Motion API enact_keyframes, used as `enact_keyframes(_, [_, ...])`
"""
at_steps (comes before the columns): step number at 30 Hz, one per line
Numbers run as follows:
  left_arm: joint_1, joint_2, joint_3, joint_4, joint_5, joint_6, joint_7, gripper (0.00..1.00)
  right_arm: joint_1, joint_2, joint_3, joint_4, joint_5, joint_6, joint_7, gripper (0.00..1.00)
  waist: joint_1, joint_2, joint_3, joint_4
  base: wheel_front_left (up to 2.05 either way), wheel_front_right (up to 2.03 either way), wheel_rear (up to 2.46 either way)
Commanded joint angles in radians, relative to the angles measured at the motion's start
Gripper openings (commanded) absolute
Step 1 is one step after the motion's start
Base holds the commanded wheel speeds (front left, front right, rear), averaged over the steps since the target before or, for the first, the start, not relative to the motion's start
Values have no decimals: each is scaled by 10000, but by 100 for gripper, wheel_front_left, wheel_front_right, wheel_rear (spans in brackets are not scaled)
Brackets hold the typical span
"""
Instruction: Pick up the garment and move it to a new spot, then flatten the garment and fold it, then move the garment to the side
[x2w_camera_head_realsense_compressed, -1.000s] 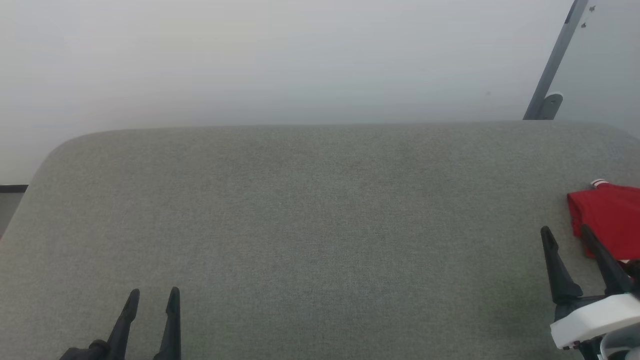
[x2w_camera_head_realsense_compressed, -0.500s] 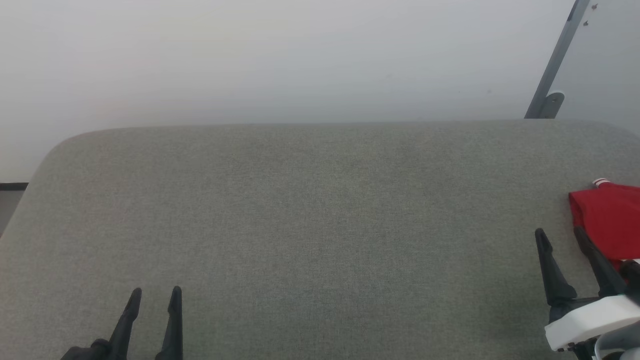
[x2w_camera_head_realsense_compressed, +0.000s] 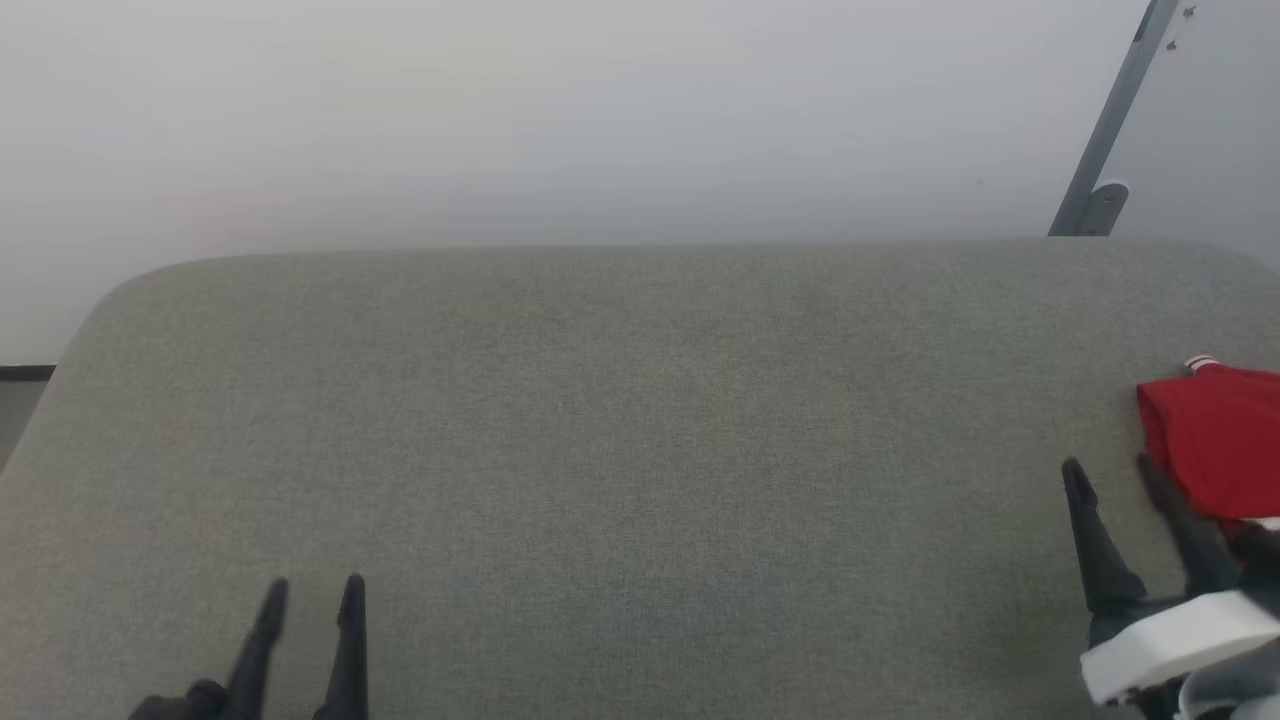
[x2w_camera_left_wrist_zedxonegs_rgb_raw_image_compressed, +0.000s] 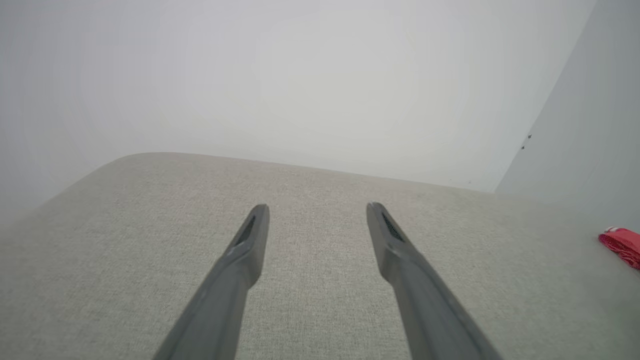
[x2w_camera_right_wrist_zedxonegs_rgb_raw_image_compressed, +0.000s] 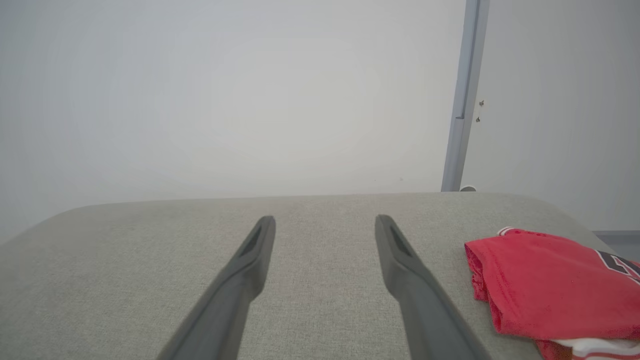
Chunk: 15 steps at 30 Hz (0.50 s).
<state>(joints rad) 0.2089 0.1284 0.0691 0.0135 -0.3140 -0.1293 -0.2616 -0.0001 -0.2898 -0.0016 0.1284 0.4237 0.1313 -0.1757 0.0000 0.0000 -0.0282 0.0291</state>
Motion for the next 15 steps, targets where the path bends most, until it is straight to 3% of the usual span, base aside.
enact_keyframes(1, [2,-38,-3,50,-31,0,5,0,12,36,10,44,7,0,4,0,0,0,1,-2,0,0,0])
enact_keyframes(5, [124,-178,-47,425,-59,2,22,0,292,256,74,396,36,0,19,0,0,0,3,-4,0,0,0])
enact_keyframes(15, [-287,-207,-47,646,-1711,6,434,0,106,517,-84,485,1497,-1,381,0,0,0,25,-25,0,0,0])
